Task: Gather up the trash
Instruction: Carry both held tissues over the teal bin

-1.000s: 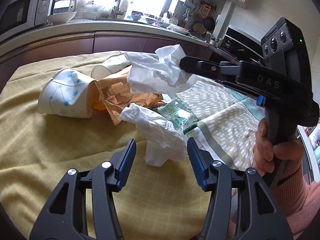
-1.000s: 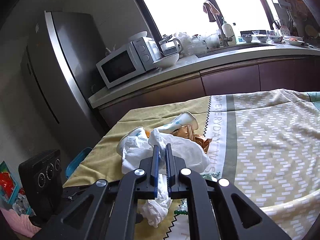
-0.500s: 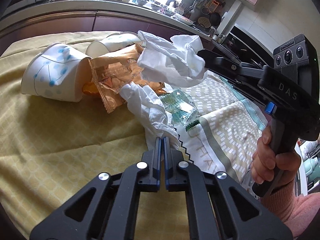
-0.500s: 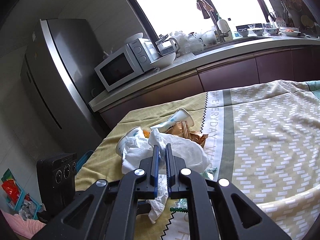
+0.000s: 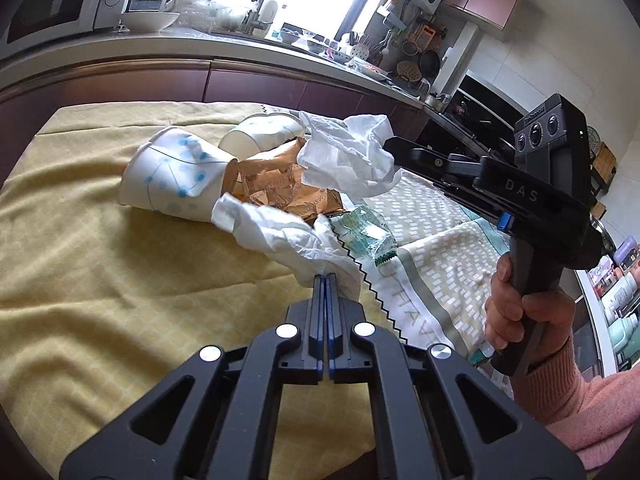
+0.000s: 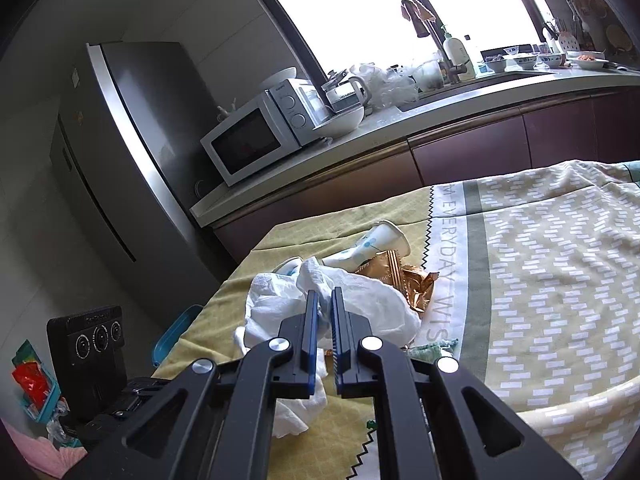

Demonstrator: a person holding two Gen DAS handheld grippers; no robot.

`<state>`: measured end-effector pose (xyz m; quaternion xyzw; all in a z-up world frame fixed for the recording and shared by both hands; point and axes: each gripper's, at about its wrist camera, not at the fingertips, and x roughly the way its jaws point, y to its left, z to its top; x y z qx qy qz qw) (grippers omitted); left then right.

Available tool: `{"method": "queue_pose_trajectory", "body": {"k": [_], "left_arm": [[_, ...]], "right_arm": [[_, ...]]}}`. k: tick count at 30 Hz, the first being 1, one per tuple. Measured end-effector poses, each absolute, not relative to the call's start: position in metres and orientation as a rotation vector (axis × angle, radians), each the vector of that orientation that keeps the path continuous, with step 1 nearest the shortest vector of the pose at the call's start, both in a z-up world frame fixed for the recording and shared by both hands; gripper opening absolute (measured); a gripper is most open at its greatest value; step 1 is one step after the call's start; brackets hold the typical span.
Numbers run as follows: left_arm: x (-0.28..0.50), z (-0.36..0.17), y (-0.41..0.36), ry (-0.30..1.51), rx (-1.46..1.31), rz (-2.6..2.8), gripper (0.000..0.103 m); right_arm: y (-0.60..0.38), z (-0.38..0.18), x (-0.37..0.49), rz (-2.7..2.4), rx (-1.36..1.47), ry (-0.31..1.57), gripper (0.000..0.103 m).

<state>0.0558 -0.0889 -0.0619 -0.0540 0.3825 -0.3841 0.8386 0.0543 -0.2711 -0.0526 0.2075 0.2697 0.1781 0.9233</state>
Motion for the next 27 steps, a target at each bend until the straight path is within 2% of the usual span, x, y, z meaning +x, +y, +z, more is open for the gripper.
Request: {"method": "queue_pose_trajectory", "body": {"k": [27], "left_arm": [[0.021, -0.003, 0.077, 0.622, -0.192, -0.526, 0.001]], "right_arm": [[-0.162, -0.036, 0.082, 0.607, 0.361, 0.596, 0.006]]}}
